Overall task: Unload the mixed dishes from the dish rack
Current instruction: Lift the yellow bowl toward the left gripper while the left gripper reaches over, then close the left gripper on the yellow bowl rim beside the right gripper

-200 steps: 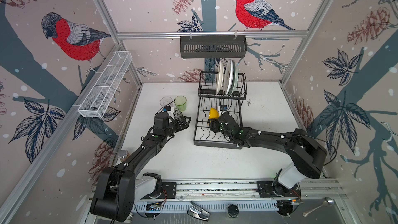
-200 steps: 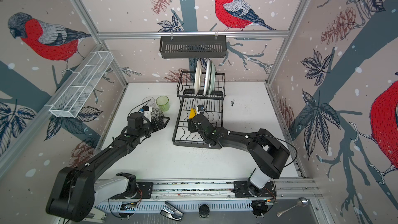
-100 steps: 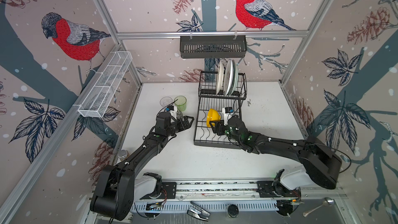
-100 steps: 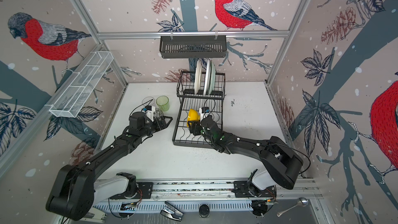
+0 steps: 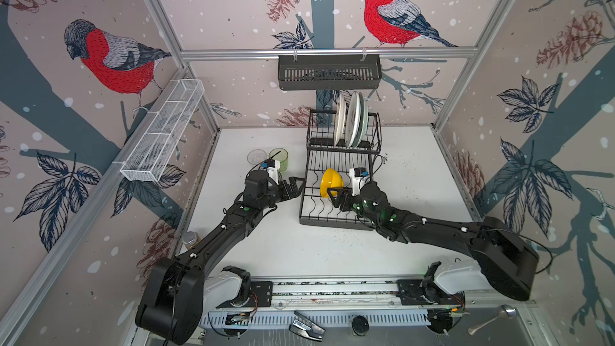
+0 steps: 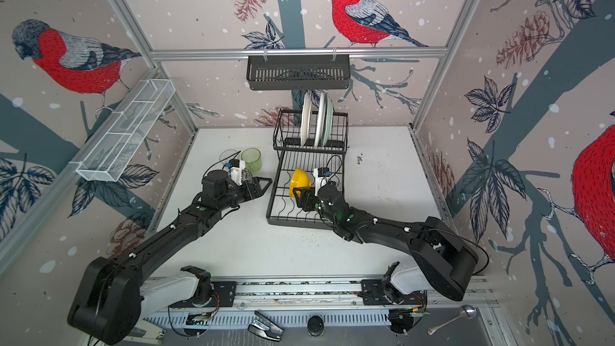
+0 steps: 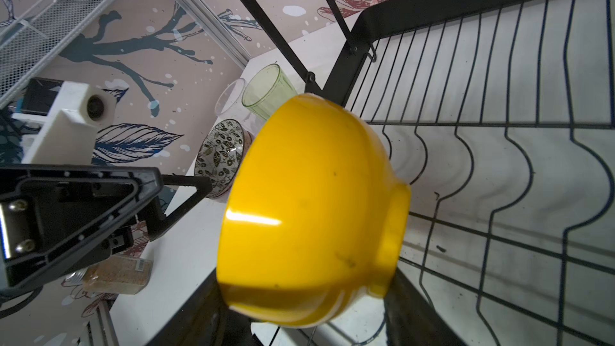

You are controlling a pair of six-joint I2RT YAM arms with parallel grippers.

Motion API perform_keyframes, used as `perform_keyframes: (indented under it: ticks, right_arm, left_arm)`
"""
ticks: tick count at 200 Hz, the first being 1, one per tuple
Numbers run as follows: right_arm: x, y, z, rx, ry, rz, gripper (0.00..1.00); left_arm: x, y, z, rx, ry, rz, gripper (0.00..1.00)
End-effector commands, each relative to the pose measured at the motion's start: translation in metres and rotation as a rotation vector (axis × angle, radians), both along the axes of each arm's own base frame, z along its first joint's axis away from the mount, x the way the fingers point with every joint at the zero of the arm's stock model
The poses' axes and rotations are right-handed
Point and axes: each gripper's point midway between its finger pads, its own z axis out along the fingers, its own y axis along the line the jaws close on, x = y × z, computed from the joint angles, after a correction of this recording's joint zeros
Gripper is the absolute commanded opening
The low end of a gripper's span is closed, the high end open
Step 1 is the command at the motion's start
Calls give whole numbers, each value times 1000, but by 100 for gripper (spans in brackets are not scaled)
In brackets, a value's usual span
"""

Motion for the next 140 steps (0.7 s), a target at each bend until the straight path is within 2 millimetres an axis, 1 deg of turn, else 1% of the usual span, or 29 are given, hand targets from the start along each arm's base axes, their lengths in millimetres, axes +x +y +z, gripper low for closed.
perform_keyframes:
  ticks: [1, 38, 88, 121, 140]
  right_arm:
    - [-2, 5, 26, 104, -49, 27, 53]
    - [-8, 2, 36, 138, -67, 40, 53]
    - [-18, 3, 53, 201, -92, 72, 53]
    - [-21, 2, 58, 223, -102, 84, 54]
    - [-24, 3, 55, 227, -96, 95, 53]
  left_arm:
    - [3, -5, 5, 4, -12, 7, 95]
    - [1, -21, 3, 1, -2, -27, 95]
    - [-2, -47, 11, -8, -5, -92, 94]
    - [0, -61, 10, -1, 3, -123, 93]
    - [1, -69, 9, -2, 12, -140, 90]
